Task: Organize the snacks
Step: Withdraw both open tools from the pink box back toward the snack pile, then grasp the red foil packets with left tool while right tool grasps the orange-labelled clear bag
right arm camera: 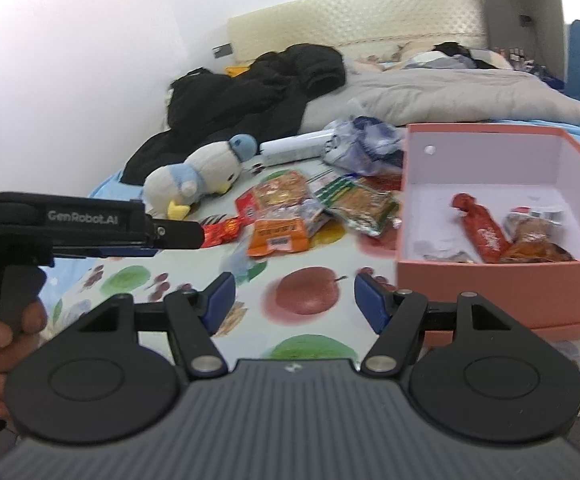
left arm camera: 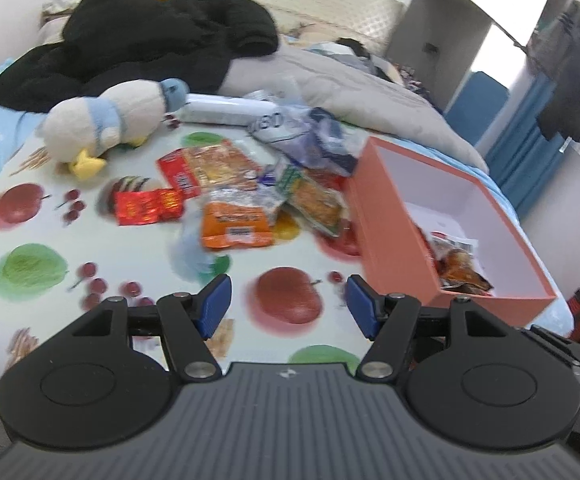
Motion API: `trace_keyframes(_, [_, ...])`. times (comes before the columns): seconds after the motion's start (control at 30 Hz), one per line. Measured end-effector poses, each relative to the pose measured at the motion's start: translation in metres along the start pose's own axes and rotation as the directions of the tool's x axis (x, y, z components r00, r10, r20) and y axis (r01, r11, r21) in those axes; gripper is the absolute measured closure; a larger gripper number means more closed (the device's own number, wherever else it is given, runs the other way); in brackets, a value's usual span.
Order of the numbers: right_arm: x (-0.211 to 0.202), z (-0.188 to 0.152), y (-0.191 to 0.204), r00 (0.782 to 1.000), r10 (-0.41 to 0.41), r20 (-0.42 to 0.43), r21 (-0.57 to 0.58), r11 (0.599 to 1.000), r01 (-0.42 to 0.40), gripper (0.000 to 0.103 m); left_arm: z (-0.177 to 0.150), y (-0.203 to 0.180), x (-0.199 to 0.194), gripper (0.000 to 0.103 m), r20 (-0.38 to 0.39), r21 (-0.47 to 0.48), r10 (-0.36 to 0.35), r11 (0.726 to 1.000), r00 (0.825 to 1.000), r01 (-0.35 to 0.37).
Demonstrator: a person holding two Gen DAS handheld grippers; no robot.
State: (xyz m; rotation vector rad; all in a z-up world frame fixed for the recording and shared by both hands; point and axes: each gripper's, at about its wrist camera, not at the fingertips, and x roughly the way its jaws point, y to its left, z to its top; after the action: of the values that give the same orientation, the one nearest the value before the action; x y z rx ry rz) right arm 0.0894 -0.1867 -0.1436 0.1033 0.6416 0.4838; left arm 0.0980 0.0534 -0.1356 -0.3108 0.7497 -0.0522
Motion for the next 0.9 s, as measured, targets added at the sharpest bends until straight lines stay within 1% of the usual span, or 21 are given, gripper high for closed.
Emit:
trace_keyframes(0.17, [0.021,0.004,0.013,0.999,0.031,-0.013,-0.038,0.999,-0.031,0.035,-0.001,0.027,0.014,0.034,-0.007,-0.035,0.049,0.998,0.999,-0.049])
trace_keyframes(0.33, [0.046,0.006,0.02,0.998,0.05,-0.031,-0.065,0.996,-0.052,0.035,0.0,0.053,0.037,0.033,-0.023,-0.057,0.097,0.994,0.995,-0.098])
trace_keyframes(0.43, [0.063,0.005,0.022,0.997,0.056,-0.048,-0.079,0.995,-0.059,0.035,0.001,0.066,0.052,0.028,-0.029,-0.061,0.125,0.99,0.992,-0.126])
trace_keyframes(0.53, [0.079,0.005,0.022,0.996,0.051,-0.066,-0.083,0.995,-0.057,0.035,0.005,0.077,0.067,0.028,-0.042,-0.068,0.15,0.986,0.988,-0.153])
trace_keyframes(0.57, [0.085,0.005,0.021,0.996,0.051,-0.074,-0.081,0.995,-0.057,0.033,0.007,0.082,0.073,0.027,-0.048,-0.075,0.16,0.984,0.986,-0.163])
trace_keyframes(0.63, [0.094,0.006,0.02,0.995,0.054,-0.081,-0.075,0.995,-0.06,0.015,0.01,0.09,0.083,0.019,-0.057,-0.088,0.177,0.979,0.983,-0.182])
trace_keyframes(0.7, [0.104,0.007,0.02,0.995,0.059,-0.077,-0.071,0.995,-0.065,0.013,0.014,0.098,0.093,0.016,-0.06,-0.096,0.196,0.975,0.979,-0.201])
trace_keyframes(0.9, [0.144,0.012,0.015,0.992,0.061,-0.114,-0.053,0.996,-0.067,0.013,0.03,0.12,0.13,0.015,-0.081,-0.107,0.228,0.966,0.97,-0.236])
